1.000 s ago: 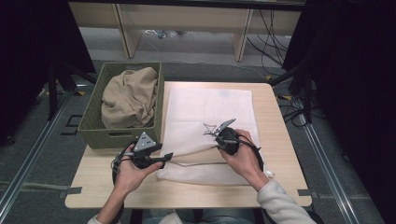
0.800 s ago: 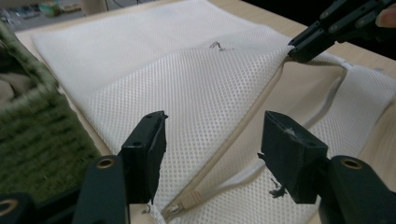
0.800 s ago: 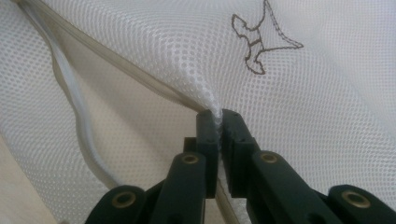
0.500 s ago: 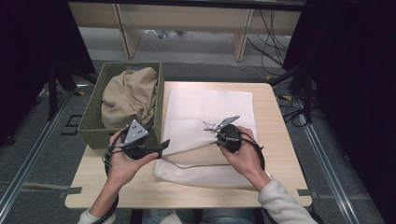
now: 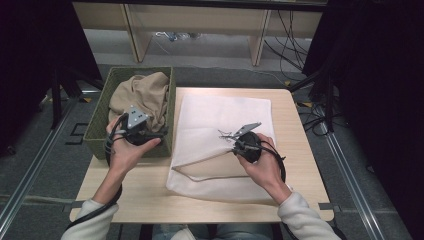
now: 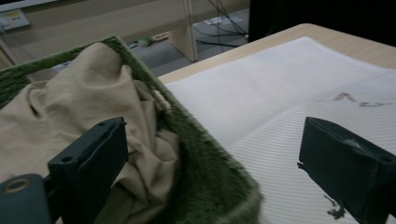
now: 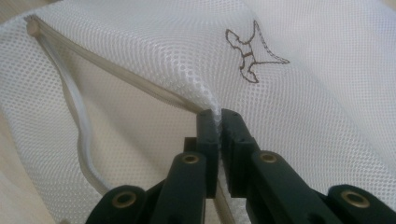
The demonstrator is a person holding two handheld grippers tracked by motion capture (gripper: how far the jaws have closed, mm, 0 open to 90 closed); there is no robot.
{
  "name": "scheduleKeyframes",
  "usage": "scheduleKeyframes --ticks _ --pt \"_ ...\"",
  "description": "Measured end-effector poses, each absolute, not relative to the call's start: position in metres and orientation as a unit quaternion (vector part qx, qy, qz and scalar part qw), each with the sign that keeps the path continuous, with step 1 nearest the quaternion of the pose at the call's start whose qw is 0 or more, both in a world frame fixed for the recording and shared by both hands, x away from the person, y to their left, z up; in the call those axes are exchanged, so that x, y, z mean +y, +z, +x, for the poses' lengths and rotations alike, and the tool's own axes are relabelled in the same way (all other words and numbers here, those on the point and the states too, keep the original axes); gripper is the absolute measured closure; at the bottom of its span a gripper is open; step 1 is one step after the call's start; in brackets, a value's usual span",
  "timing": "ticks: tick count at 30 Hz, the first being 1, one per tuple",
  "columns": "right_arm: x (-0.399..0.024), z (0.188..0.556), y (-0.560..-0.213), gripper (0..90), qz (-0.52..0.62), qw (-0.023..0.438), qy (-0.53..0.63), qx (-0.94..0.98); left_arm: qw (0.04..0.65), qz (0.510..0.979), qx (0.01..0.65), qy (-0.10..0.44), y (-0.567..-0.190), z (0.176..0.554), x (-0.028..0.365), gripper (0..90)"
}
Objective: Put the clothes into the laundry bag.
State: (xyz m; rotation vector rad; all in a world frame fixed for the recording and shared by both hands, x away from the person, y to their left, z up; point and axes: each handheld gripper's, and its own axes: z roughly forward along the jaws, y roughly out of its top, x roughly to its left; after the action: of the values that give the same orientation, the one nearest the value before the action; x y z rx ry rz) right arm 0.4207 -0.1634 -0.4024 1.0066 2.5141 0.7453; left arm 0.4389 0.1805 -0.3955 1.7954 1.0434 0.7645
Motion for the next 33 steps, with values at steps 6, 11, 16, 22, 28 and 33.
scheduleKeyframes --ticks 6,11,16,22,28,33 --pt "-0.164 0.422 -0.396 87.5 0.348 0.18 0.277 0.877 0.405 0.731 0.453 0.309 -0.395 0.478 0.194 3.8" --pt "-0.163 0.423 -0.394 87.5 0.341 0.178 0.287 0.877 0.389 0.727 0.474 0.307 -0.395 0.503 0.202 3.5" --pt "-0.162 0.425 -0.392 87.6 0.346 0.163 0.289 0.878 0.374 0.717 0.497 0.314 -0.4 0.524 0.209 3.8" --pt "-0.162 0.425 -0.395 87.6 0.347 0.159 0.288 0.878 0.372 0.715 0.515 0.293 -0.398 0.539 0.209 4.3" --pt "-0.162 0.426 -0.396 87.6 0.355 0.152 0.289 0.876 0.356 0.724 0.505 0.308 -0.396 0.553 0.205 4.2" --pt "-0.163 0.425 -0.394 87.6 0.362 0.15 0.292 0.872 0.327 0.732 0.521 0.293 -0.409 0.57 0.213 4.0"
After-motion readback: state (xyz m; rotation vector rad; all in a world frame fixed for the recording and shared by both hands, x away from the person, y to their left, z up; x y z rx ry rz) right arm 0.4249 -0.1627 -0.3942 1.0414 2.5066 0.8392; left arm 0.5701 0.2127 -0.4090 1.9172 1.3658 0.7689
